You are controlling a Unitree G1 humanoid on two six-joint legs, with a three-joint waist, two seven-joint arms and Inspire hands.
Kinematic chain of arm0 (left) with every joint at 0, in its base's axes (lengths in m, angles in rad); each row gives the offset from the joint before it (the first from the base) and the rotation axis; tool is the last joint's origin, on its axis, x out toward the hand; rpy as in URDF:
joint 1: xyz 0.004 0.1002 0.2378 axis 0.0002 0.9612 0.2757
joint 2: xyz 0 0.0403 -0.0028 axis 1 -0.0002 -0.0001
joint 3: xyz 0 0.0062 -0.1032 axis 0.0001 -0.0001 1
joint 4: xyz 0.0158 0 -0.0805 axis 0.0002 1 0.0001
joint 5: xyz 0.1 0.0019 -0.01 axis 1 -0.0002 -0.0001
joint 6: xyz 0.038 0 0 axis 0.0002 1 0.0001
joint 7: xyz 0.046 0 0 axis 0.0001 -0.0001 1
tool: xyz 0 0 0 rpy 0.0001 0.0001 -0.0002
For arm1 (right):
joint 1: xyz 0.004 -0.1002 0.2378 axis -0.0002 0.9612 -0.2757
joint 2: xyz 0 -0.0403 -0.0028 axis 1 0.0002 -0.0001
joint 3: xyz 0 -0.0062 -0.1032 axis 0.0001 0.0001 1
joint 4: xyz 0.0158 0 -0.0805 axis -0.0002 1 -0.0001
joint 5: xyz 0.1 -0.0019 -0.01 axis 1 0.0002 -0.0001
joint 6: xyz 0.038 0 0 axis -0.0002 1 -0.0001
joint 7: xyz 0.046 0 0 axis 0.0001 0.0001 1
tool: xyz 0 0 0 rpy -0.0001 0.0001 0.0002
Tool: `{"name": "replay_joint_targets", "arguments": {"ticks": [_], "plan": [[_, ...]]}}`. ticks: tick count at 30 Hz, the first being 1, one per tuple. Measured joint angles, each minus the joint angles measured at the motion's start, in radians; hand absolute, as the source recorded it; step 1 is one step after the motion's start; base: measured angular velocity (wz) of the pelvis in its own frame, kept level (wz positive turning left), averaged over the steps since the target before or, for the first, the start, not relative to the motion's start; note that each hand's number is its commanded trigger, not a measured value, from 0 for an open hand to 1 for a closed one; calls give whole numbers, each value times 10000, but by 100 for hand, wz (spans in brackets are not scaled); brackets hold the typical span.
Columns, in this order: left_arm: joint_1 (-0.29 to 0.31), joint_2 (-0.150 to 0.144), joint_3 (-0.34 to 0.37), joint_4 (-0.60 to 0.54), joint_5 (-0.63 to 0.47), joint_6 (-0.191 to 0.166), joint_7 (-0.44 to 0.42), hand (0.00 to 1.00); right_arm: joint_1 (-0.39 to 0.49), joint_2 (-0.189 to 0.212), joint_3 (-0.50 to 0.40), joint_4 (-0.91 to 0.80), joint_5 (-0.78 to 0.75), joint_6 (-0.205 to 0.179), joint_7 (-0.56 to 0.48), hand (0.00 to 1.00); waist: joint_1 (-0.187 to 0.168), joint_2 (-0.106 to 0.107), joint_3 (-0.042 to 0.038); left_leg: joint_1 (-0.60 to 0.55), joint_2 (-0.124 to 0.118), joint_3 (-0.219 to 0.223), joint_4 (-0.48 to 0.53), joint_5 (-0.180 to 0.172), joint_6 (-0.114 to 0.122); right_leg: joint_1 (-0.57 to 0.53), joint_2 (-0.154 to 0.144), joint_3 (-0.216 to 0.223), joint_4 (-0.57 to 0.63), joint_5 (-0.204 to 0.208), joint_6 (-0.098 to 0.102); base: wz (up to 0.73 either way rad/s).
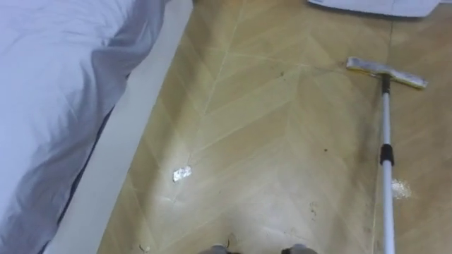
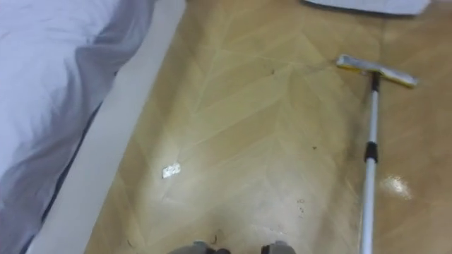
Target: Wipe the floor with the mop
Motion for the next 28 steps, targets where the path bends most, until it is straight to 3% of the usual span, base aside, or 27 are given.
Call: {"name": "replay_joint_targets", "arguments": {"ticks": [1,3,6,8,10,15,19,23,28], "plan": [[-13,-32,-12,59,12,59,13,0,-276,-63,-195,-48,-214,274,-238,100,31,15,29,142,-53,-393,-126,46,-123,325,33,-182,-317,314,-237,0],[-51,52,0,78,15,167,12,0,-962,-104,-403,17,-236,590,-471,100,85,26,21,491,-53,-832,-535,178,-314,816,80,-499,-913,479,-411,22],[-289,265,80,109,21,286,-31,0,-2108,-225,-753,42,-182,588,-323,100,287,-154,67,1107,149,-979,-1153,382,-497,1490,236,-720,-1640,668,-581,22],[-236,362,513,169,13,330,-53,0,-2800,-267,-1082,-29,-120,420,140,100,372,-308,104,1734,256,-1134,-1735,564,-636,2189,334,-938,-2298,809,-707,13],[-131,488,741,176,0,375,-55,0,-2862,-269,-1085,-41,167,315,465,100,426,-480,31,2284,300,-1129,-2168,718,-723,2858,415,-1100,-2831,844,-743,45],[481,508,1143,77,41,675,-52,0,-1863,-248,-1037,-44,485,325,989,100,426,-731,-46,3780,560,-1111,-2900,796,-798,4701,551,-1611,-4009,877,-801,30],[982,355,1739,-294,834,639,-42,0,-173,-61,-1047,-460,483,-67,1088,100,321,-847,-125,4751,578,-1124,-3519,796,-800,5924,611,-1933,-4830,900,-798,19],[1159,283,1721,-484,1107,638,134,0,884,311,-1026,-832,489,-342,1087,100,204,-860,-127,5701,606,-1120,-4190,817,-832,6845,716,-1820,-5471,985,-765,-3],[1171,141,1921,-581,1467,653,204,0,1109,588,-1030,-827,378,-385,1269,100,20,-821,-159,6313,627,-847,-4598,849,-826,7235,743,-1594,-5619,1000,-739,-15]]}}
